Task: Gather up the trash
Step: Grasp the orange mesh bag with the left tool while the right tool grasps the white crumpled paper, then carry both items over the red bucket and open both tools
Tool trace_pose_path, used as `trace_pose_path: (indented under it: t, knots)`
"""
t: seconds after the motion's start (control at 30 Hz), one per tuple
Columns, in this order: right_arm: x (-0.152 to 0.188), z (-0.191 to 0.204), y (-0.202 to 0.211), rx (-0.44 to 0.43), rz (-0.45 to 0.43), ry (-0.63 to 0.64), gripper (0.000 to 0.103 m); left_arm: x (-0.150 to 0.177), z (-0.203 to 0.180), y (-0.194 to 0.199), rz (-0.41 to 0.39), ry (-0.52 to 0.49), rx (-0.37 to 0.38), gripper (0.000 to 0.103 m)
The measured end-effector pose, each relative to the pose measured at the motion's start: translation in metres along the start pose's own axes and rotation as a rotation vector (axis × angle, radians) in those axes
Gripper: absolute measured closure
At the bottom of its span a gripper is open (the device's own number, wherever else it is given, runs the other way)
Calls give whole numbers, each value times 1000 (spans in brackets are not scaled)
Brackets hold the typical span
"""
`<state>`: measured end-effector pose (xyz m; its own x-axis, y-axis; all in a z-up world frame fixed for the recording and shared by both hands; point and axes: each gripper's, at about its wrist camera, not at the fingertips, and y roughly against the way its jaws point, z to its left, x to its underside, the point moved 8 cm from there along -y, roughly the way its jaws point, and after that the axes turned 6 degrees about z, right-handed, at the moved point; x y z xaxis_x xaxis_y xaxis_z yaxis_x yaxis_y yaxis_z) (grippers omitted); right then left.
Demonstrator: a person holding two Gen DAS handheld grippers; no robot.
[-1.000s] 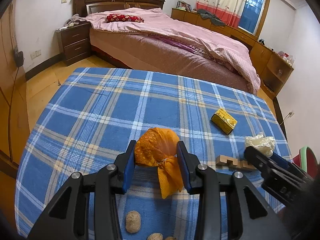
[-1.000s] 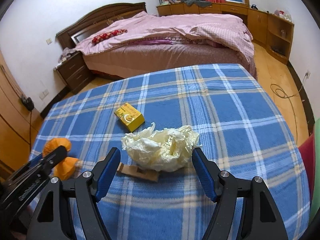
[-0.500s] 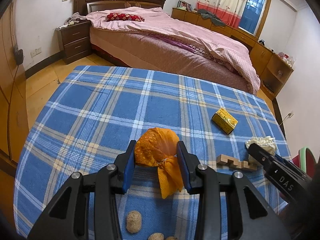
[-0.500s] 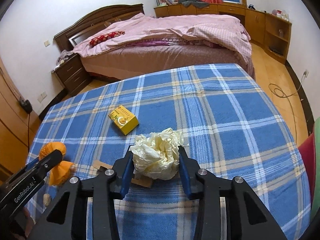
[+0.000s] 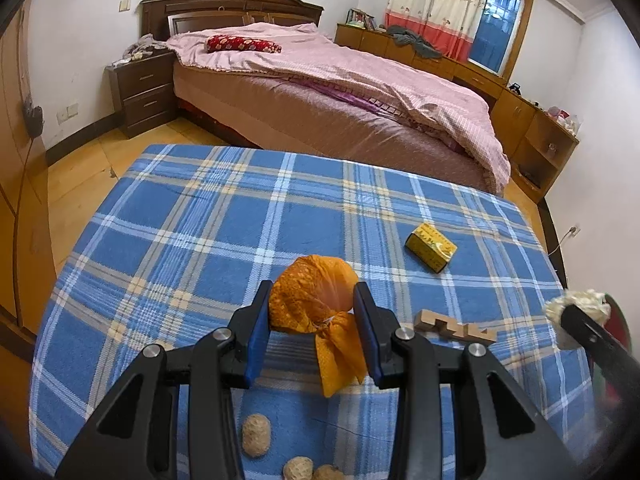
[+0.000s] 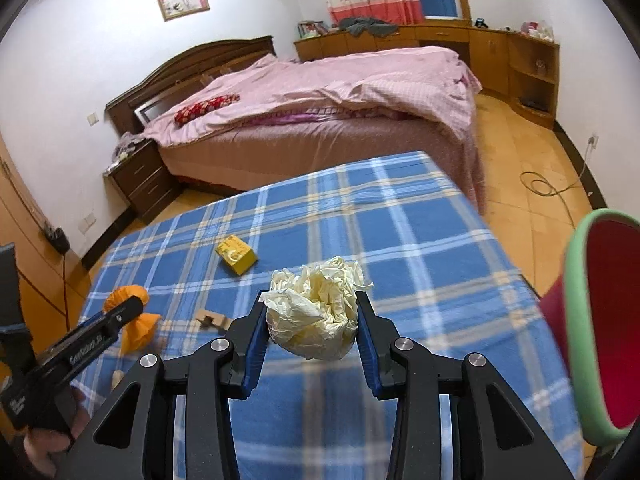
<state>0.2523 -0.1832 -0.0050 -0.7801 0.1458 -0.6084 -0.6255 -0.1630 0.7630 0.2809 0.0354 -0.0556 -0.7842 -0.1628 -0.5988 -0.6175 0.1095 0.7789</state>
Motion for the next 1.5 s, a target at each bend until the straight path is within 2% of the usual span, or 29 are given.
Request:
trace_pose_path:
  t: [0.27,0.73,1.07,1.5]
  knots:
    - [13,-38,41,55,-37,-33,62,-1,-17,15,-28,-40,20,63]
    - [37,-116,96,154,-91,-147,62,15,-79,44,-34,-158,79,63]
    - [56,-169,119,224,-98,-214,62,32,-140,60,-12,-257,155,63]
    - [72,-231,130,312,-91,-289,62,57,-225,60,66,-382,265,63]
